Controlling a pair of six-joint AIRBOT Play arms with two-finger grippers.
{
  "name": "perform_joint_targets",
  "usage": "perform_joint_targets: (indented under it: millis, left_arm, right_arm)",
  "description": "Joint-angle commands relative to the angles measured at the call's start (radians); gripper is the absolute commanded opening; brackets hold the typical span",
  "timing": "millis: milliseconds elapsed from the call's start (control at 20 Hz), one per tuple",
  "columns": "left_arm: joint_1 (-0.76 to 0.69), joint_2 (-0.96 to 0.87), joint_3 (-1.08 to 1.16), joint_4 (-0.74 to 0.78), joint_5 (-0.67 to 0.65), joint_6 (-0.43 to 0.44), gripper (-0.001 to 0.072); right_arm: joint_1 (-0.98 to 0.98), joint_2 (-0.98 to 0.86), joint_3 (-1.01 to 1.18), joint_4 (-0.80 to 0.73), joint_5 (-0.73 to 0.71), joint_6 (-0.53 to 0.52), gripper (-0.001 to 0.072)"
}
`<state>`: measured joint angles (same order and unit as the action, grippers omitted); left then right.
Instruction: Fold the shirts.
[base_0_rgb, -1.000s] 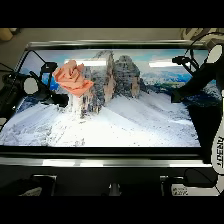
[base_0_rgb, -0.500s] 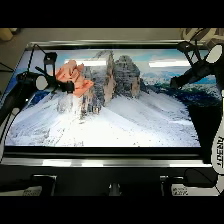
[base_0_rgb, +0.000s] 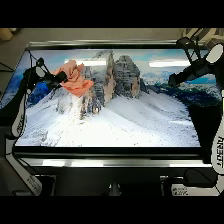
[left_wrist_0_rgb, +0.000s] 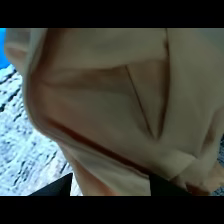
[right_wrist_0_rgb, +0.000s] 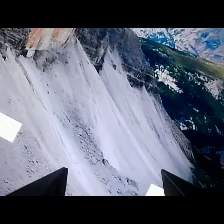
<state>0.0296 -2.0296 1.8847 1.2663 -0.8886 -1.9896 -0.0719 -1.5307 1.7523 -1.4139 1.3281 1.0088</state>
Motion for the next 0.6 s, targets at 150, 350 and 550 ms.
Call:
perform_joint_targets:
  millis: [150, 350, 550]
  left_arm:
    - [0.012, -0.082, 0.03, -0.195, 0.161, 0.037, 0.0186]
    - [0.011, 0.008, 0.031, -0.306, 0.113, 0.204, 0.0028]
    - [-0.09, 0.32, 0.03, -0.32, 0.01, 0.631, 0.0027]
  right_arm:
    - [0.001, 0.0, 0.0, 0.096, 0.008, 0.0, 0.0614]
    - [0.001, 0.019, 0.0, 0.119, 0.033, -0.021, 0.0604]
    - [0.001, 0.134, 0.006, 0.088, -0.063, -0.071, 0.0605]
